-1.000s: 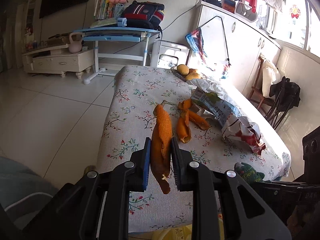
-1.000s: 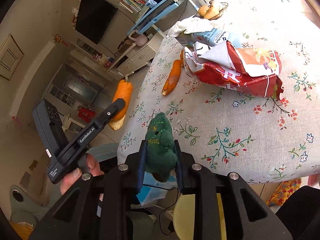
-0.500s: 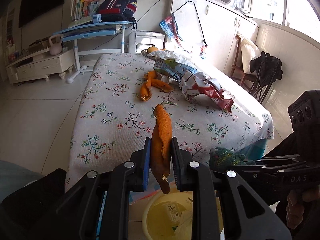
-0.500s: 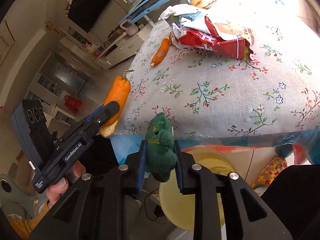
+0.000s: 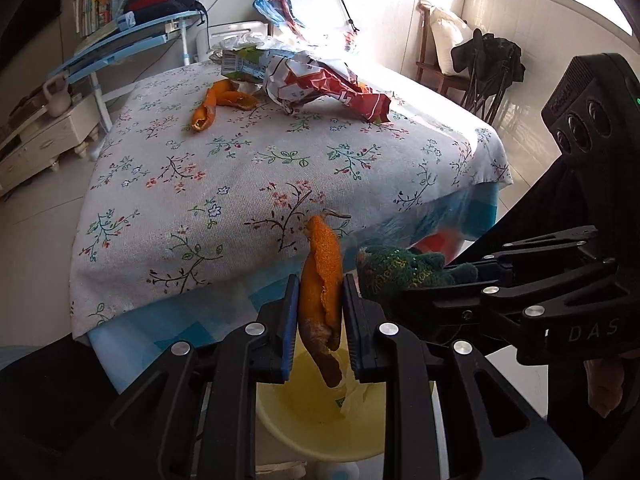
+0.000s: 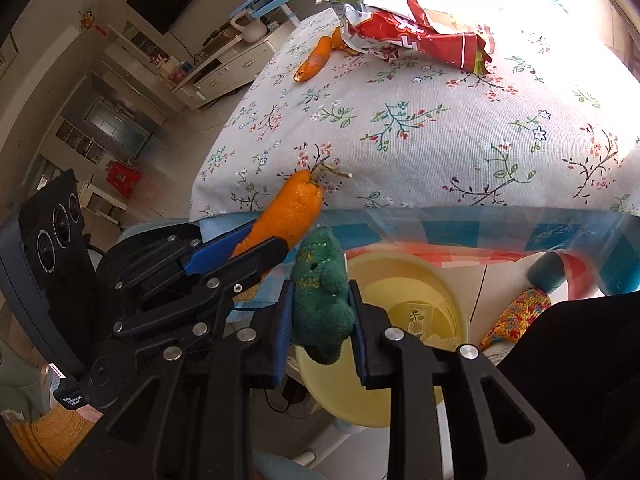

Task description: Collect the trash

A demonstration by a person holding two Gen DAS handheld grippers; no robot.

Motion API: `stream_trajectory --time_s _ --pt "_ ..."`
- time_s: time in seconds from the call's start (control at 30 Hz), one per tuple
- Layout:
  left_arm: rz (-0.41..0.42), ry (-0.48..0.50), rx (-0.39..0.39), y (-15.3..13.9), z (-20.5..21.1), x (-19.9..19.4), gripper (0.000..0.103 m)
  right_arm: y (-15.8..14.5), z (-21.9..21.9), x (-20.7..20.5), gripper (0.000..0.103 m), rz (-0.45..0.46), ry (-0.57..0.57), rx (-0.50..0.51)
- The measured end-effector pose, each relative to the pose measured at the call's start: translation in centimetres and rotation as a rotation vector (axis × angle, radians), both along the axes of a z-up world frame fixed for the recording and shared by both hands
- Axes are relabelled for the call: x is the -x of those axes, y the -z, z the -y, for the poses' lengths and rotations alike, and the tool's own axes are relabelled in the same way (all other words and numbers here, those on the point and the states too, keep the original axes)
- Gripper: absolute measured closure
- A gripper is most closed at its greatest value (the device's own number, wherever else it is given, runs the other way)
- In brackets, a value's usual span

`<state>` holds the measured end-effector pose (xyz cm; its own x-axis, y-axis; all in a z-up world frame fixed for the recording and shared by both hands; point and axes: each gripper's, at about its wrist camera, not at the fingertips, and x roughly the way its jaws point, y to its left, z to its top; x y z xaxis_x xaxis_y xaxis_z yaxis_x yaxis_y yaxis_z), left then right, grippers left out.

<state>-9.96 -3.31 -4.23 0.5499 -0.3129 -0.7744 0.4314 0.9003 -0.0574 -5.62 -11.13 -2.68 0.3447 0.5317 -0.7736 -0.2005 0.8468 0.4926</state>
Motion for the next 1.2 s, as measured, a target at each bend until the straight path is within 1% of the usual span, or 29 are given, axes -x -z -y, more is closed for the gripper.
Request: stream_trajectory --time_s 0.07,0.1,0.13,0.17,0.3,0.37,0.43,0.57,0.67,0.83,1.2 --pt "-0.013 0.002 -0.015 0.3 0.1 0.2 0.067 0.1 0.1 0.0 0.064 0.004 0.017 0.004" --pt "-0.006 -0.004 -0.021 0.2 0.1 0.3 0.063 0.1 0.2 -0.2 0.062 0.006 0.027 0.003" --pt "0.004 -0.012 -0.024 0.1 0.0 0.4 0.055 0.1 0.3 -0.5 0.060 0.007 0.037 -0.001" --pt "0.013 -0.020 -0.020 -0.1 -0.2 0.4 0.051 0.1 0.8 0.0 0.057 0.011 0.047 -0.007" --pt "0.055 -0.053 0.033 -1.2 -1.1 0.3 0.048 0.0 1.4 0.2 0.051 0.045 0.080 -0.021" --pt "0.106 -0.078 0.050 -2.0 -1.5 0.6 0.042 -0.2 1.7 0.8 0.047 0.069 0.092 -0.021" --pt "0.159 -0.109 0.051 -2.7 -1.8 0.7 0.037 -0.4 1.8 0.8 0.045 0.090 0.101 -0.019" --pt "0.214 -0.181 0.056 -3.5 -2.8 0.5 0.028 -0.8 2.5 1.9 0.040 0.136 0.120 -0.003" --pt "0.228 -0.229 0.064 -3.8 -3.7 0.3 0.024 -1.2 2.7 2.1 0.038 0.158 0.130 0.006" --pt "0.242 -0.275 0.057 -3.9 -4.4 0.1 0.020 -1.3 2.8 2.4 0.034 0.177 0.137 0.026" --pt "0.250 -0.330 0.060 -3.8 -5.4 -0.2 0.019 -1.5 2.3 3.0 0.031 0.197 0.129 0.056"
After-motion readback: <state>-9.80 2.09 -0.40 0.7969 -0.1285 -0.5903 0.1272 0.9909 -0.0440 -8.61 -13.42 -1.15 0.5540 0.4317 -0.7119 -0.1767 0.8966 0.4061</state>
